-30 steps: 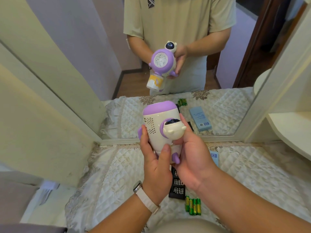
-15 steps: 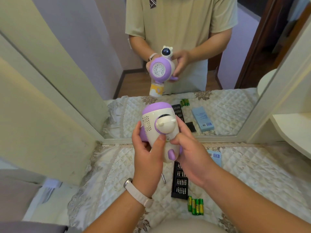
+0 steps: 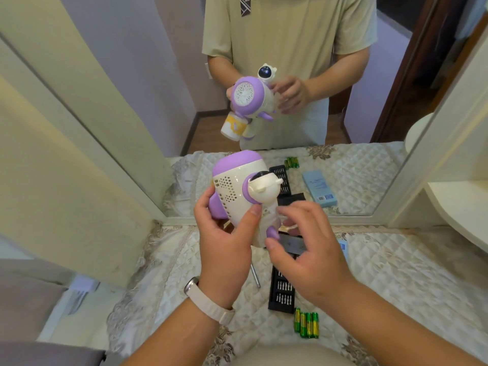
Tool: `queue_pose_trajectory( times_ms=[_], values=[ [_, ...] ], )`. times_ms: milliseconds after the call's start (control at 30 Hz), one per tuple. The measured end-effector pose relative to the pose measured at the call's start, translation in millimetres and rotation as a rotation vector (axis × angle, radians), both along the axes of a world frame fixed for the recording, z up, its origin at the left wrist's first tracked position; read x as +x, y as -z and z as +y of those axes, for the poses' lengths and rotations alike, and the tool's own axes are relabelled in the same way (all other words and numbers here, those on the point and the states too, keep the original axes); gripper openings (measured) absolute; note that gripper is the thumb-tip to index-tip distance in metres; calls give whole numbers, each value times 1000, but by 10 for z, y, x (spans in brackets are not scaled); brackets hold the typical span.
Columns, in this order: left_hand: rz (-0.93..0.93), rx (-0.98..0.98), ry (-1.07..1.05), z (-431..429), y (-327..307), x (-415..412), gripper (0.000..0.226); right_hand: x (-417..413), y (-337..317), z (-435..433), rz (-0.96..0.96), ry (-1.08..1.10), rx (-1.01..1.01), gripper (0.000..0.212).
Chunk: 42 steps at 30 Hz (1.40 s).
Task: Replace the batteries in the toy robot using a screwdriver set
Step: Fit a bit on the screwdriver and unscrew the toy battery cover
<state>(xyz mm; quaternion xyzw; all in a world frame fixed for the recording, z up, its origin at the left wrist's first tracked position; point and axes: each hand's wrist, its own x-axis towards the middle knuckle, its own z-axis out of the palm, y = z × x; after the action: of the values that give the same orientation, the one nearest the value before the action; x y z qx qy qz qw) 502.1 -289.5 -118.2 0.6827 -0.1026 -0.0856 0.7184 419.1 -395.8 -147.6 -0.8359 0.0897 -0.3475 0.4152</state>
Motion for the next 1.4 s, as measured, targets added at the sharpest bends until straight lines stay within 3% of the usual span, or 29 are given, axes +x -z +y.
queue_pose_trajectory(
  times_ms=[133, 333, 733, 867, 1033, 1100, 1167, 1267, 1400],
  values=[
    [-23, 41, -47, -16, -1, -25, 69, -9, 35, -9, -49, 6, -185, 47],
    [-69, 45, -82, -20, -36, -64, 64, 13, -5, -30, 3, -6, -169, 52],
    [-77, 107, -126, -21, 48, -56, 58, 66, -123, -49, 182, -80, -38, 40],
    [-54, 115, -125, -16, 68, -54, 57, 72, -127, -44, 183, -99, -28, 25],
    [-48, 114, -118, -8, 116, -50, 59, 61, -91, -8, 192, -91, -12, 29],
    [-47, 122, -111, -22, 138, -34, 60, 39, -53, 31, 165, -49, 90, 33],
    [-37, 138, -110, -39, 178, -11, 61, 28, -1, 42, 131, 6, 313, 37],
    [14, 146, -112, -44, 269, 47, 64, 19, 84, -40, 107, 26, 681, 24],
    [75, 164, -85, -76, 416, 103, 65, -50, 353, -284, 296, 131, 686, 9]
  ],
)
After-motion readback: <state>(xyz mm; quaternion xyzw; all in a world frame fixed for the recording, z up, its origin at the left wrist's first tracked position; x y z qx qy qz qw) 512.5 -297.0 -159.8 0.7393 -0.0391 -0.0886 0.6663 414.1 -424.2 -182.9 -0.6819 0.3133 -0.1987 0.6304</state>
